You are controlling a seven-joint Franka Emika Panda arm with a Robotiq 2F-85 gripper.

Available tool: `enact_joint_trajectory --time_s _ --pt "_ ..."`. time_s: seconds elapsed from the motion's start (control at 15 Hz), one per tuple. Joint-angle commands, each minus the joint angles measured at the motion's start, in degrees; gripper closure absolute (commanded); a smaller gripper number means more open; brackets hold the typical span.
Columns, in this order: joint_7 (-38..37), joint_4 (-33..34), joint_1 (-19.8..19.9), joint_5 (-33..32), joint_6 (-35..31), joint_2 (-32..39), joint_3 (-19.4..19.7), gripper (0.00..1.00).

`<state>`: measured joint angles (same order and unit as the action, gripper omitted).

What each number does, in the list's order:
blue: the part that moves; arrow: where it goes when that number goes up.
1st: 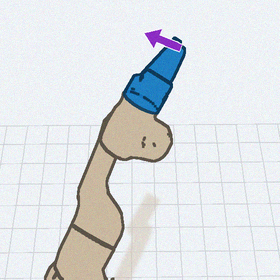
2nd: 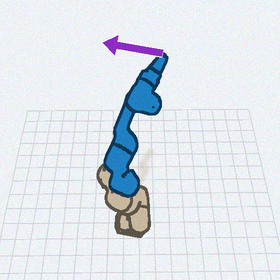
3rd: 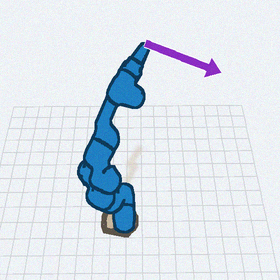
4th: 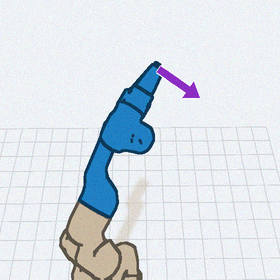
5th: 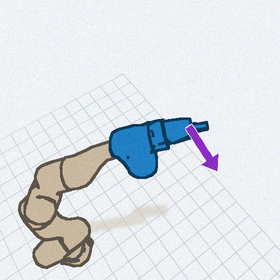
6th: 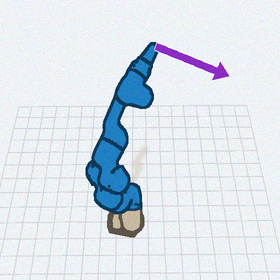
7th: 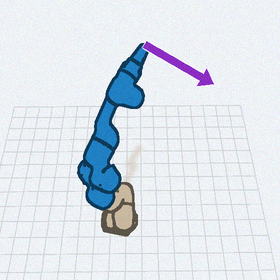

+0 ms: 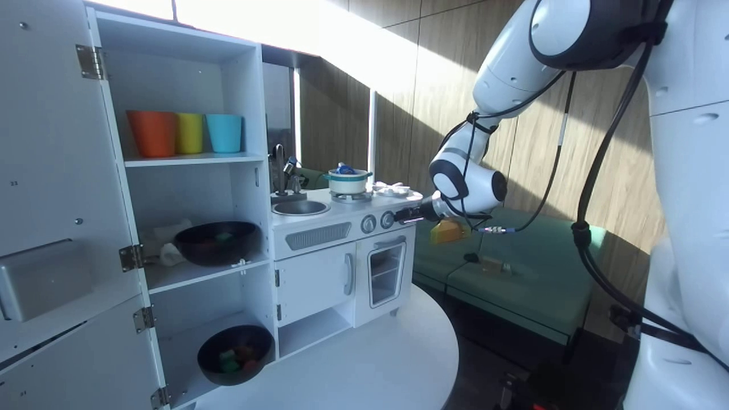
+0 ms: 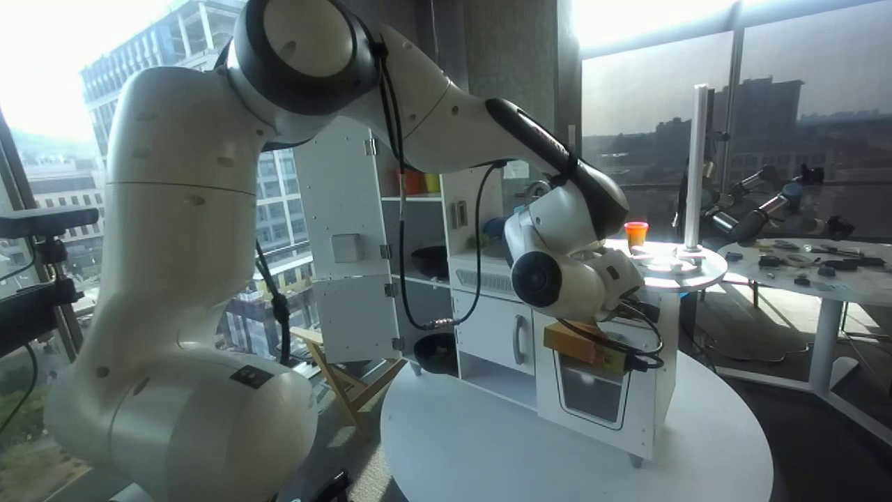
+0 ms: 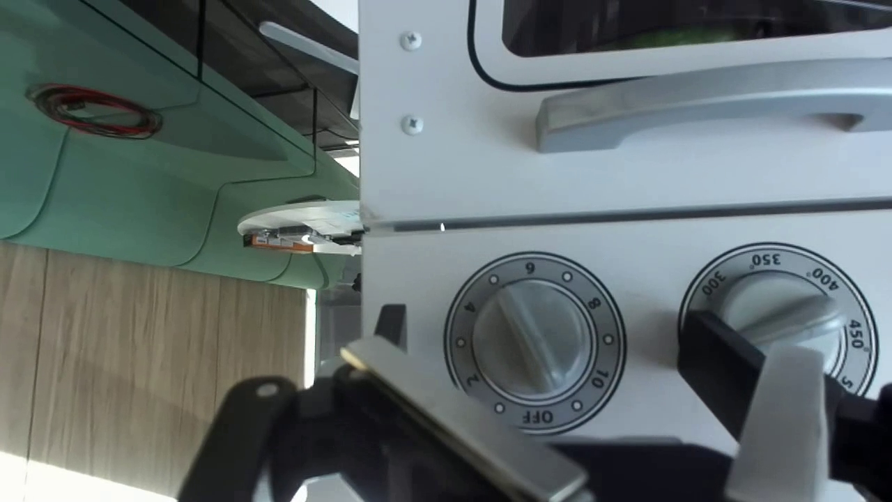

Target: Turn the first right switch to the right

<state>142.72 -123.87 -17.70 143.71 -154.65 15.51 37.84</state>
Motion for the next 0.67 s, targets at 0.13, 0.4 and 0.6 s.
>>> enact_joint_trajectory --time_s 0.13,0.4,0.6 --pt "-2.86 1.90 -4.17 0.00 0.17 3.08 4.82 0.00" --pt "-3.32 1.57 -7.31 0.00 1.35 3.10 8.54 0.41" --pt "-3.20 1.14 -10.02 -0.01 2.06 3.47 11.16 0.64"
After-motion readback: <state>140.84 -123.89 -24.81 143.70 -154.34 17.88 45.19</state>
